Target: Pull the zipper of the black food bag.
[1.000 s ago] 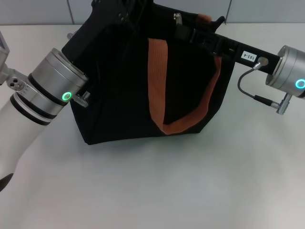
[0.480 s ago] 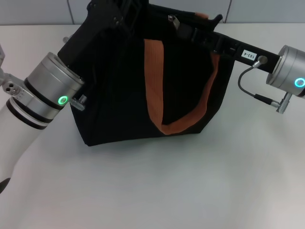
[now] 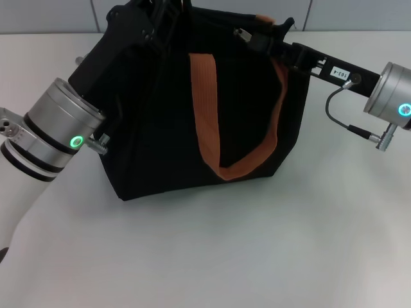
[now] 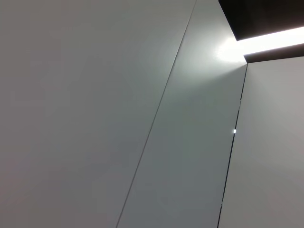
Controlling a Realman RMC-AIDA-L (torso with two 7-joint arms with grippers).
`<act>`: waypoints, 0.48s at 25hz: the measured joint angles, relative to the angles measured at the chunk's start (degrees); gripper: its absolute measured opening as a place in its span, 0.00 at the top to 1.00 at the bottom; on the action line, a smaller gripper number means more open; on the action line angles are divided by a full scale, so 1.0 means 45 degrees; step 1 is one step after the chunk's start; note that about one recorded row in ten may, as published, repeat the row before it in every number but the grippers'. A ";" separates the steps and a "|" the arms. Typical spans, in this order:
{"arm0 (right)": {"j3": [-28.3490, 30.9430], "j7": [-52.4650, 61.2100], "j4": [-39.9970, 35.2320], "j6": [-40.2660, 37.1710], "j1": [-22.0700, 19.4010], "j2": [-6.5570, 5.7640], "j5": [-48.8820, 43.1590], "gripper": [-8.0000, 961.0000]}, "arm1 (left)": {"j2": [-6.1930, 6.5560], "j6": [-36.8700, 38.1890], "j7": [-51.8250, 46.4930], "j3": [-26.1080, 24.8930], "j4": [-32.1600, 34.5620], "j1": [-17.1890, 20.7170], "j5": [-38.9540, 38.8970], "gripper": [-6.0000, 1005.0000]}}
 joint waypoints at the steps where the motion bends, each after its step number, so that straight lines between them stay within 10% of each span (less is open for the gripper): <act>1: 0.0002 0.0000 -0.0001 0.0101 -0.0016 -0.0006 0.0000 0.99 | 0.0000 0.0000 0.0000 0.0000 0.0000 0.0000 0.0000 0.79; 12: 0.0471 0.0032 -0.0020 0.0527 -0.0528 -0.0202 0.0050 0.99 | 0.0000 0.0039 0.0000 -0.0109 0.0017 0.0076 0.0007 0.79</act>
